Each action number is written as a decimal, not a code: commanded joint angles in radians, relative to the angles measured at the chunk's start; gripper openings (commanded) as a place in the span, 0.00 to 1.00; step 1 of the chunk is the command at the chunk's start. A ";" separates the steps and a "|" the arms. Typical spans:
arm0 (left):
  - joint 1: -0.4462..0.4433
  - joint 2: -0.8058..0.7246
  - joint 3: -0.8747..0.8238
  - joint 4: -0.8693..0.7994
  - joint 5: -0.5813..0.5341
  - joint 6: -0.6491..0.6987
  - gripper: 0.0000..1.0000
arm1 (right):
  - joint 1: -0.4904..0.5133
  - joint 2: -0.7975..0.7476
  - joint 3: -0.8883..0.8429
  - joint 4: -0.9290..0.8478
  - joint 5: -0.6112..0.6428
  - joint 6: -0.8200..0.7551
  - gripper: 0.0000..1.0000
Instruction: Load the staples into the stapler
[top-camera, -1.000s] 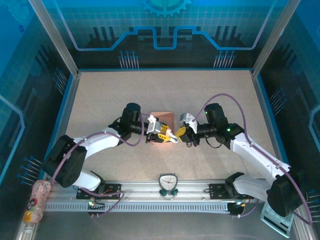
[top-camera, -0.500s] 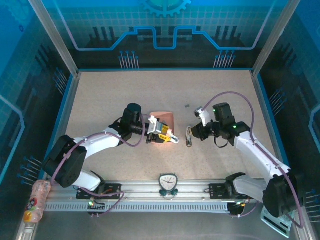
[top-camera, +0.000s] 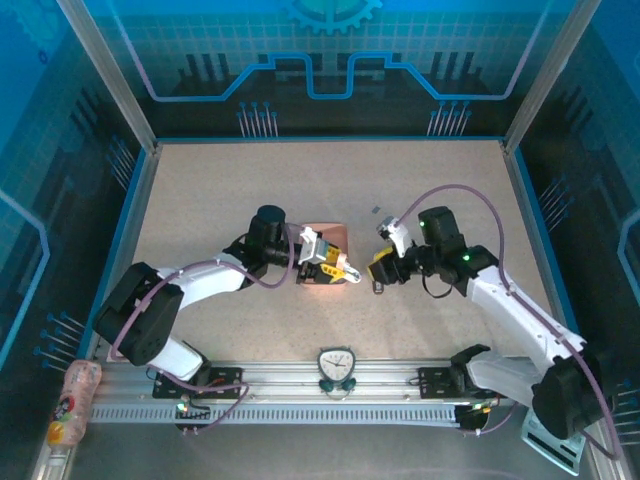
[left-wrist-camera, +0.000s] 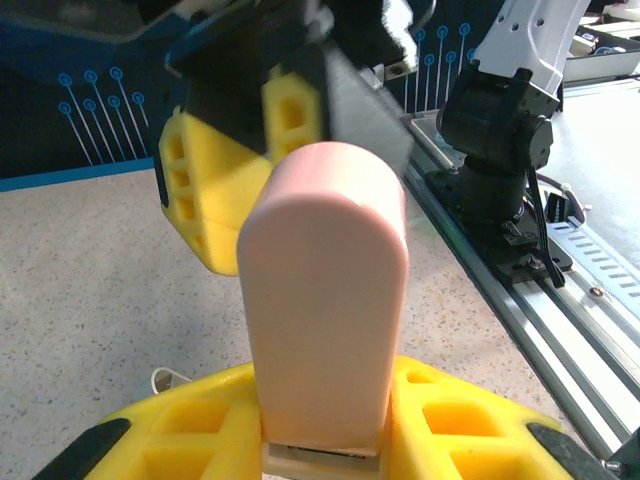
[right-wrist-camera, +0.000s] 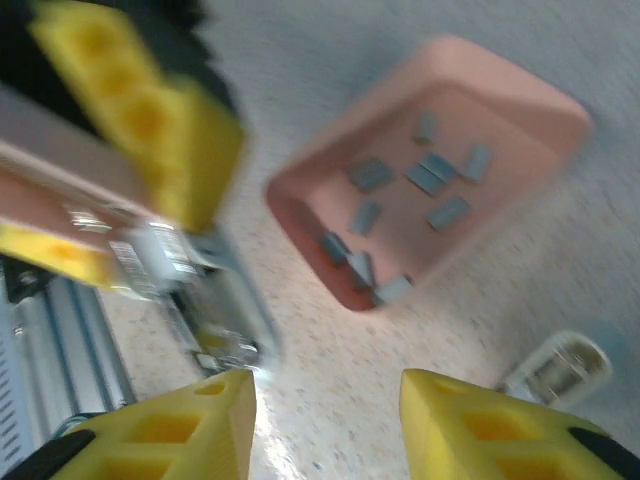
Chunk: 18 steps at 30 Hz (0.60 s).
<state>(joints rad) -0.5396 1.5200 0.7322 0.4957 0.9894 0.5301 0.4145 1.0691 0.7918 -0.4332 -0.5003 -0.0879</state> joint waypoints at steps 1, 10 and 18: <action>-0.006 0.007 0.032 0.038 0.051 -0.005 0.28 | 0.046 -0.071 -0.025 0.192 -0.106 -0.152 0.49; -0.011 0.011 0.035 0.059 0.060 -0.033 0.28 | 0.129 -0.039 -0.056 0.416 -0.131 -0.198 0.57; -0.012 0.021 0.036 0.088 0.055 -0.082 0.28 | 0.161 0.026 -0.038 0.477 -0.142 -0.186 0.37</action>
<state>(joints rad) -0.5457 1.5265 0.7399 0.5453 1.0042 0.4690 0.5640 1.0893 0.7296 -0.0105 -0.6144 -0.2623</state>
